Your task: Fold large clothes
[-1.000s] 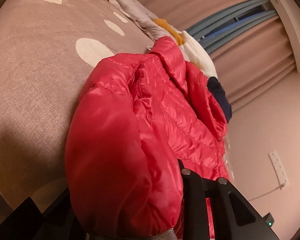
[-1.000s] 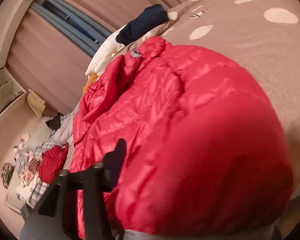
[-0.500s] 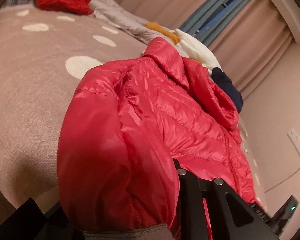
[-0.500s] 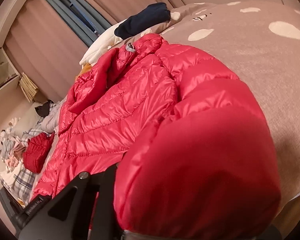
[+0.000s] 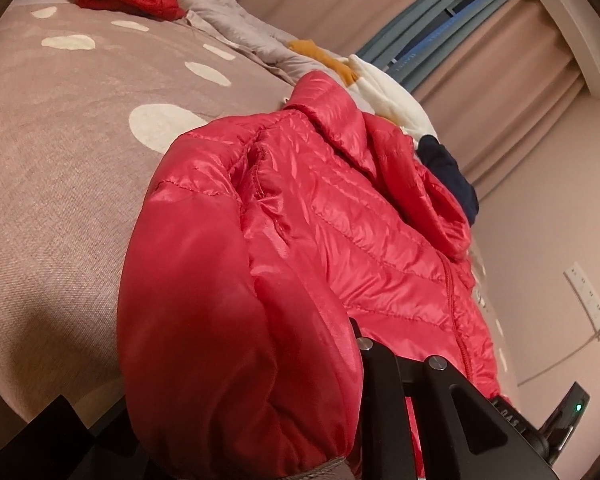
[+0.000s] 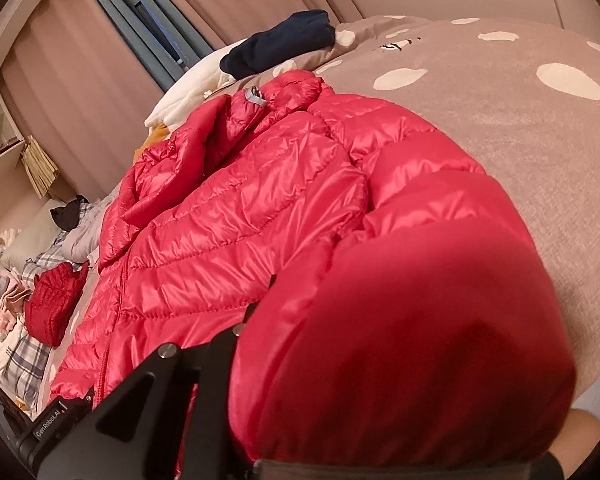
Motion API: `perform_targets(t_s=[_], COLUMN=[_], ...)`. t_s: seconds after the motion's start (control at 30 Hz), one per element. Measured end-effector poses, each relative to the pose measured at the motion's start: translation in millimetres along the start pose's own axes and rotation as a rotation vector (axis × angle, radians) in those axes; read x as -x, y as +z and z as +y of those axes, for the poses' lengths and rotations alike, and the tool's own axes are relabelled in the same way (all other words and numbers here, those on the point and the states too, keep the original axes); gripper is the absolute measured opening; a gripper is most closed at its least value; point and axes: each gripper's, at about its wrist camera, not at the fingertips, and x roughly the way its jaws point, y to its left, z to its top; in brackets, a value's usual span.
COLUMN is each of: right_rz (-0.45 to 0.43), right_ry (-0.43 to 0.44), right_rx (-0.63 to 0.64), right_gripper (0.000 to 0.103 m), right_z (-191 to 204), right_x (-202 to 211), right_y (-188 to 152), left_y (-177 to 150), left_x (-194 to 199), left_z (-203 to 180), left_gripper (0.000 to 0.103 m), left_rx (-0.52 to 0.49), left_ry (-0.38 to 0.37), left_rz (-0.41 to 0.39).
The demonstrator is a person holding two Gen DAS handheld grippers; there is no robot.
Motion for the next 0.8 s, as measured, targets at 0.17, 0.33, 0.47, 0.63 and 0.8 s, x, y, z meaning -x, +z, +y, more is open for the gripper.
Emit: perform_targets(t_s=[0.17,0.33,0.47,0.63,0.8], right_rz=[0.016,0.025,0.030,0.016,0.009], right_ry=[0.002,-0.009,-0.013,-0.021,-0.034], right_rx=[-0.026,-0.029,-0.026,-0.023,-0.012], right_gripper=[0.009,0.009,0.010,0.010,0.012], right_z=[-0.5,1.7,1.9,3.1,7.7], right_x=[-0.2,-0.6,-1.2,-0.5,0.3], right_y=[2.0,3.1,3.8,1.4,2.0], left_y=[3.5,5.0,3.8,4.0,5.4], left_x=[-1.3,-2.0,-1.9,-2.0,-1.1], left_z=[3.3,7.3,6.3,5.1,3.0], left_gripper=[0.020,0.020,0.019,0.019,0.019], left_rx=[0.028,0.040,0.030,0.010,0.003], left_ry=[-0.014,-0.040,-0.037,-0.028,-0.014], left_rz=[0.015,0.030,0.028,0.025,0.025])
